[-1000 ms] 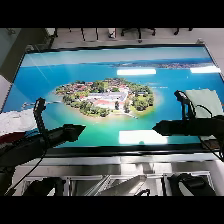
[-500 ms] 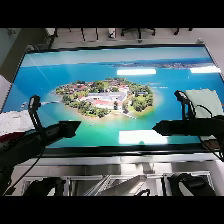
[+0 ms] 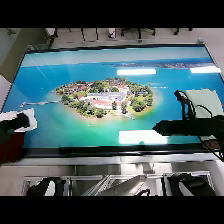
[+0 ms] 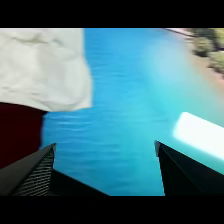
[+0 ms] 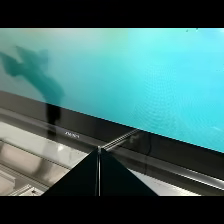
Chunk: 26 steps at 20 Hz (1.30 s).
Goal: Fold the shirts.
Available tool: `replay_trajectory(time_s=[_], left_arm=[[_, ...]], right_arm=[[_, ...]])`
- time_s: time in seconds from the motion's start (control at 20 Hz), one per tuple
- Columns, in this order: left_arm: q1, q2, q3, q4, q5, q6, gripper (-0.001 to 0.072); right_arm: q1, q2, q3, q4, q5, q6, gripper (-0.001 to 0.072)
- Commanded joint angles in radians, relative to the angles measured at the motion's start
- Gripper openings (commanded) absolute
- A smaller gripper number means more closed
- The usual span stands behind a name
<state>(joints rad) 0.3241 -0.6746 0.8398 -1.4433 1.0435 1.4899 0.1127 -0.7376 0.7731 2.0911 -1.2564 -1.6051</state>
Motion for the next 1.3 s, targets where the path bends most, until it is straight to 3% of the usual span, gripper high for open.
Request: replay_trajectory(time_s=[0.0,0.45,0.7,0.75,0.8,1.05,1.25], left_arm=[[0.239,-0.218,0.074,0.089,-0.057,0.097,0.0696],[0.287,-0.924,0.424,0.091,-0.193,0.099,0.0697],[0.294,-1.141,0.598,0.087,-0.127,0.098,0.0681],[0.293,-1.166,0.632,0.087,-0.085,0.097,0.0327],[0.288,-1.176,0.662,0.087,-0.053,0.099,0.0023],[0.199,-1.084,0.843,0.08,0.054,0.098,0.0021],[0.041,-0.931,0.988,0.078,0.174,0.099,0.0021]], right_arm=[[0.001,0.001,-0.001,0.0,0.0,0.0,0.0025],[0.001,-0.005,-0.001,0.0,0.0,0.0,0.0025],[0.001,-0.005,-0.001,0.0,0.0,0.0,0.0025],[0.001,-0.005,-0.001,0.0,0.0,0.0,0.0025],[0.001,-0.005,-0.001,0.0,0.0,0.0,0.0025],[0.001,-0.006,-0.001,0.0,0.0,-0.001,0.0025],[0.001,-0.006,-0.001,0.0,0.008,0.0,0.0025]])
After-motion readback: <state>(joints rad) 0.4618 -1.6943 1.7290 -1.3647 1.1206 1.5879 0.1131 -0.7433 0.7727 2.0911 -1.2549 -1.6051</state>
